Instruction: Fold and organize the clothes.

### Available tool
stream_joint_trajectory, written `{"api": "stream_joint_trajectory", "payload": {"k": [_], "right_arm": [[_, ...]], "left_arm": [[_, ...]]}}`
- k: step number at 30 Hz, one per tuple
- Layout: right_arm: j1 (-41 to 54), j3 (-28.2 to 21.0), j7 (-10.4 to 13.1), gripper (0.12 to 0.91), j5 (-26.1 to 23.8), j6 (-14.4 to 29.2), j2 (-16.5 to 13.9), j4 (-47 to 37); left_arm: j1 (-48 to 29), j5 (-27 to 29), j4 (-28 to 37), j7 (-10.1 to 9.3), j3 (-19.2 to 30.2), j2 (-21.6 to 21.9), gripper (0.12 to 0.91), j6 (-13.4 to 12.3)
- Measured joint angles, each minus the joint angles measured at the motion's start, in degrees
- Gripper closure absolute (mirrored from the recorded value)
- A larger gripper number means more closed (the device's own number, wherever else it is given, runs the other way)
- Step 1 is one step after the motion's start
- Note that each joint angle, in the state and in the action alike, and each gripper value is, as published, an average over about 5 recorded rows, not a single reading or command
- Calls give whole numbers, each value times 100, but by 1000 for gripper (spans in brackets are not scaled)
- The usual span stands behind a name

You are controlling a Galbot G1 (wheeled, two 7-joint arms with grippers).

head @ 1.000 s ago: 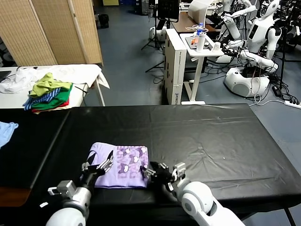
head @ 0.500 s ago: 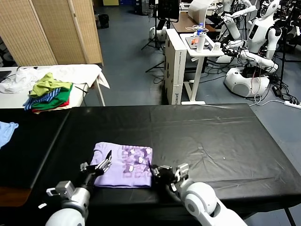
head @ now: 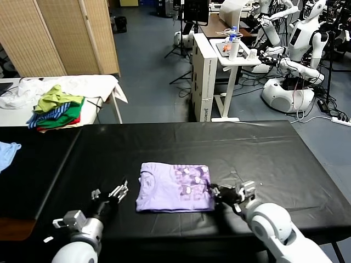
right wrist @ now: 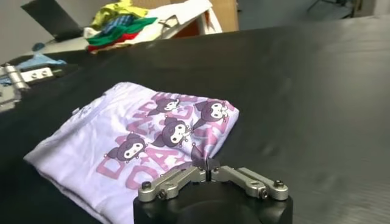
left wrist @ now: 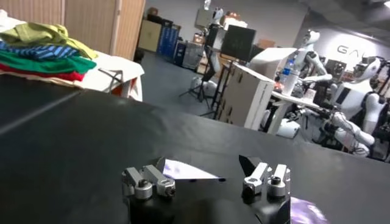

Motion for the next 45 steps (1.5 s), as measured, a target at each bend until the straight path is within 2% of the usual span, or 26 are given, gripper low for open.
{"api": "stream_joint_trajectory", "payload": {"k": [3, 7, 10, 13, 21, 28, 31, 38, 41, 45], "right_arm": [[-62, 135, 11, 656, 0, -14, -104, 77], [-137, 274, 11, 390, -1, 11, -204, 171], [-212, 381, -6, 221, -5, 130, -262, 238], [-310, 509, -8, 135, -25, 366, -301, 307], [-792, 940, 12, 118, -262, 1165, -441, 594], [-1887, 1679, 64, 118, -528, 2071, -549, 1031], [-2451, 2015, 242, 118, -680, 2435, -509, 1179], [-3909, 2504, 919, 118, -981, 3356, -286, 1616], [-4513, 2577, 1038, 118, -1141, 3560, -206, 1790], [-5030, 2621, 1060, 118, -1193, 3627, -164, 1930]], "left_arm": [[23, -25, -28, -55, 5, 28, 123, -27], [97, -210, -94, -104, 3, 84, 123, -84], [180, -258, -151, -115, -5, 139, 123, -132], [271, -233, -227, -148, -12, 186, 123, -166], [627, -226, -476, -167, -114, 332, 123, -233], [1280, -230, -803, -178, -272, 484, 123, -269], [1609, -249, -949, -227, -356, 524, 123, -277], [2218, -359, -1304, -423, -485, 603, 123, -234], [2385, -296, -1373, -496, -493, 647, 123, -236], [2520, -220, -1452, -530, -511, 686, 123, -236]]}}
